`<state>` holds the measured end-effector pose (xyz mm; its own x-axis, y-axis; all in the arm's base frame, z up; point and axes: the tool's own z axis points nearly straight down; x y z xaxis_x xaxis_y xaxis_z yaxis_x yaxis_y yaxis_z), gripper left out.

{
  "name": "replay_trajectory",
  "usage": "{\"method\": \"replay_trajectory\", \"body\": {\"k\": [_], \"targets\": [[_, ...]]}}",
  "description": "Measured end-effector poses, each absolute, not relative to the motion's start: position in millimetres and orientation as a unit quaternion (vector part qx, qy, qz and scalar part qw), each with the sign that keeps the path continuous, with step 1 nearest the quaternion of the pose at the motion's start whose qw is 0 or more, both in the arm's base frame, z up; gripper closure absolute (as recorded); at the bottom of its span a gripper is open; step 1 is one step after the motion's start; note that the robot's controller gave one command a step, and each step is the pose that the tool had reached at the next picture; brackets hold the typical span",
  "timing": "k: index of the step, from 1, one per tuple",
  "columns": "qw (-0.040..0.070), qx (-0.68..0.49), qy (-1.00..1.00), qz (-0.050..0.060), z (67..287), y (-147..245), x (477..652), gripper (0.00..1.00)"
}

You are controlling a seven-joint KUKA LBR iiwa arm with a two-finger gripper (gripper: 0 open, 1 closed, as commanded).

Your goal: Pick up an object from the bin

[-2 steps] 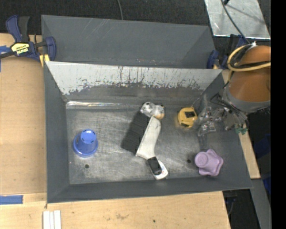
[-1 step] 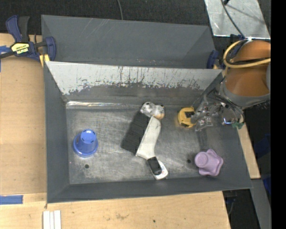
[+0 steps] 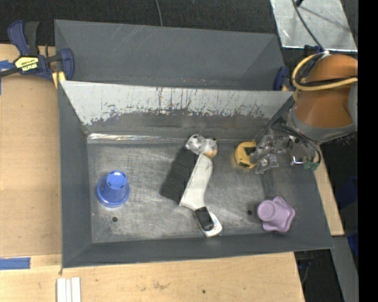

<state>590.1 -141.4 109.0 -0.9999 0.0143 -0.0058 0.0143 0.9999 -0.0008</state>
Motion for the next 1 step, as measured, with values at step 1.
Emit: {"method": "replay_trajectory", "body": {"k": [1], "targets": [[0.005,0.031,1.0,-0.001,136.8,-141.5,598.8,1.0]]}}
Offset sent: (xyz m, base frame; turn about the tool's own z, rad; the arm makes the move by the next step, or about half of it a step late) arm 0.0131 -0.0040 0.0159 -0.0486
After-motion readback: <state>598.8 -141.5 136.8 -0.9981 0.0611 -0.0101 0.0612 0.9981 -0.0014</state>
